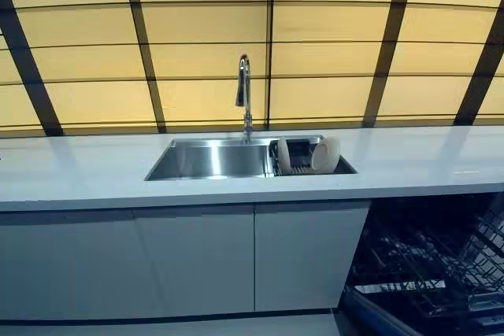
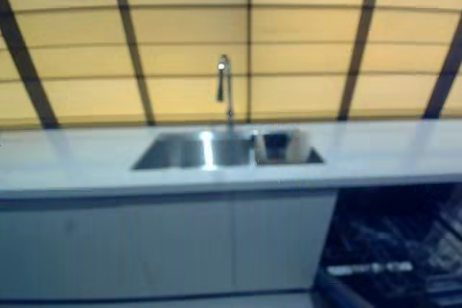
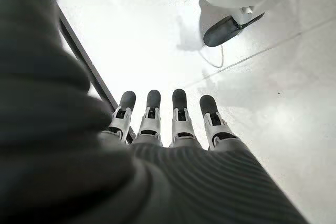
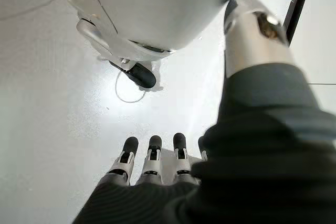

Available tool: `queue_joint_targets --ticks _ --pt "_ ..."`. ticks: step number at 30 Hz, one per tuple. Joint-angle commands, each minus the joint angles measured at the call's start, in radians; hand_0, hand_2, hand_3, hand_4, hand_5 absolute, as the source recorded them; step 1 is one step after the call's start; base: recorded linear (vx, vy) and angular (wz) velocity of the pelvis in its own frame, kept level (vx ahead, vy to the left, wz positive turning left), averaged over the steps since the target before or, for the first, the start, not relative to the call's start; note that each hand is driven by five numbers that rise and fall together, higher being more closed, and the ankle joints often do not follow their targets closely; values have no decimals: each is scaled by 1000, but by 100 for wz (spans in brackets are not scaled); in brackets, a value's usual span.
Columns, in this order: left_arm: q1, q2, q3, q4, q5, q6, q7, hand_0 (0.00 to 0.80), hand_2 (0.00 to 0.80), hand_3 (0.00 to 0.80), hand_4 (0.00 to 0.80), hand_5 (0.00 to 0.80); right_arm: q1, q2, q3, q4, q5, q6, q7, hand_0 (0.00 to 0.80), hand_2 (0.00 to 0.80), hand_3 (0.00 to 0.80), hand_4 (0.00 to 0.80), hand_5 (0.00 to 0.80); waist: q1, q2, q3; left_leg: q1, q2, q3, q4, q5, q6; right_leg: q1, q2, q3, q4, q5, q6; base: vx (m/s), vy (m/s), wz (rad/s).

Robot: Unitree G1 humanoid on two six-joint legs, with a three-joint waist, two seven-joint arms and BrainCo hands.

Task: Take plates into dishwasher

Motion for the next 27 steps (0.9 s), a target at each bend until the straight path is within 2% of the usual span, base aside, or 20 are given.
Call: queue_joint_targets --ticks 1,11,16,18,21,24,27 --pt "-79 -10 -19 33 26 -15 -2 0 0 0 0 0 -88 23 24 66 -36 5 1 0 0 0 0 0 -6 -49 34 -11 -99 19 1 -46 76 31 26 29 3 -58 38 0 0 0" --pt "-77 -10 -19 35 28 -8 -4 0 0 0 0 0 -91 24 27 69 -35 3 5 0 0 0 0 0 -4 -49 40 -8 -99 20 1 -48 77 35 24 29 3 -58 39 0 0 0" --pt "-77 -1 -21 19 40 12 -10 0 0 0 0 0 -96 12 21 -6 92 -77 101 0 0 0 0 0 -2 -53 48 -7 -98 15 1 -45 76 37 23 27 3 -55 40 -1 -7 0" --pt "-71 15 -21 -5 41 23 -13 0 0 0 0 0 -95 -6 26 -137 166 -45 179 0 0 0 0 0 -3 -58 53 -10 -96 15 1 -42 76 34 24 28 3 -52 40 -24 -45 0" --pt "-57 44 -15 -44 43 39 -24 0 0 0 0 0 -69 -42 17 -355 308 -31 346 0 0 0 0 0 -9 -68 58 -19 -93 19 1 -38 76 25 26 27 3 -48 40 -37 -48 0" --pt "-22 67 -1 -85 46 42 -30 0 0 0 0 0 -26 -81 -35 -606 537 21 529 0 0 0 0 0 -20 -76 55 -25 -93 24 1 -38 77 17 27 27 3 -46 42 -10 -22 1" --pt "-4 77 5 -88 42 28 -28 0 0 0 0 0 -3 -101 -53 -757 672 -19 620 0 0 0 0 0 -30 -80 53 -29 -92 32 1 -39 77 12 28 27 3 -47 43 0 0 0"
